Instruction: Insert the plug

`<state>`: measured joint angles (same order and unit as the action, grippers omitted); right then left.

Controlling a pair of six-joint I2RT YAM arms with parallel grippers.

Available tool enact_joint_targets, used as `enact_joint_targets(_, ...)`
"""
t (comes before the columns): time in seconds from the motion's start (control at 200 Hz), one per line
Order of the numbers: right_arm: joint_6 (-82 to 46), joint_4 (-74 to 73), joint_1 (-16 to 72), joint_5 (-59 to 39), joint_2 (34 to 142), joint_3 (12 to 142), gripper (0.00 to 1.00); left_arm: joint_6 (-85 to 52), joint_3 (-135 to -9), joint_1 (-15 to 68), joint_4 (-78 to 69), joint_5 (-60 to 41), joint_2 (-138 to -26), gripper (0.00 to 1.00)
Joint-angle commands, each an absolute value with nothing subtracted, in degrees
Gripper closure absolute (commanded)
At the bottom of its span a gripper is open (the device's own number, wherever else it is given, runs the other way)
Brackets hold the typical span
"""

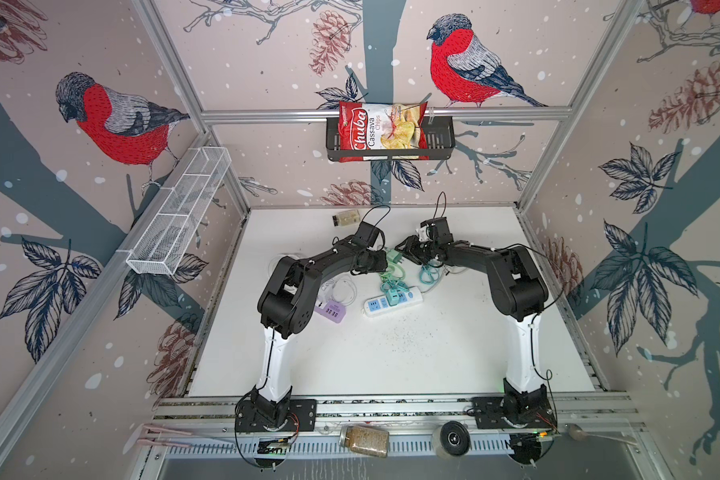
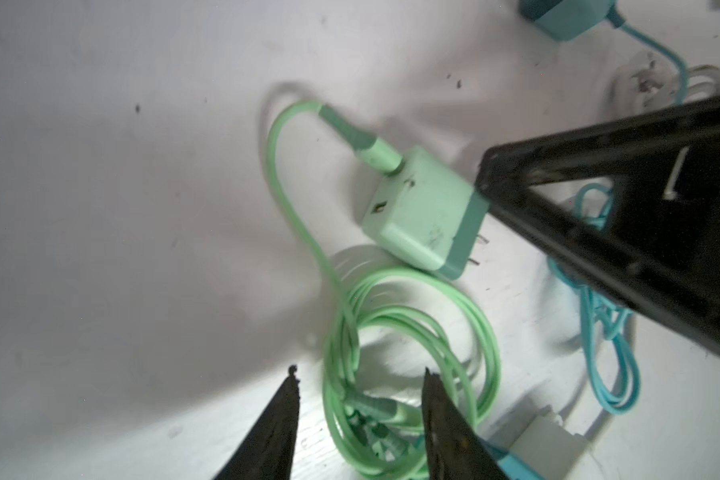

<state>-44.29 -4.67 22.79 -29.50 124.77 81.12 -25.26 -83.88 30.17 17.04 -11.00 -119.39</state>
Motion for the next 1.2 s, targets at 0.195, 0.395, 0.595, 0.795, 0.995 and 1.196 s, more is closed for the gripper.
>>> enact_joint_targets(0.195, -40.7, -2.0, 22.9, -26.5, 123.3, 81.4, 0.52, -26.3, -87.3, 30.3, 21.4, -10.2, -124.2, 0.61)
enact_joint_targets(0.395, -40.4, -2.8, 22.9, -26.9, 122.5, 79.5, 0.52, -24.7, -95.4, 29.0, 27.0, -3.2, -130.4, 0.73)
enact_joint_targets(0.595, -39.9, -3.6, 22.9, -28.5, 121.9, 78.8, 0.52, -23.0, -100.9, 26.6, 28.0, -0.1, -135.6, 0.82)
enact_joint_targets(0.795, -40.0, -4.2, 23.0, -28.7, 123.5, 80.4, 0.50, -20.8, -103.5, 25.4, 27.0, 1.2, -137.1, 0.85)
enact_joint_targets(0.995, -38.6, -2.5, 22.8, -27.3, 125.2, 83.6, 0.49, -20.9, -101.0, 25.5, 25.0, 1.8, -132.5, 0.80)
enact_joint_targets(1.196, -32.1, 6.7, 22.6, -19.7, 126.1, 88.5, 0.49, -22.4, -93.2, 26.1, 22.0, -0.1, -122.5, 0.72)
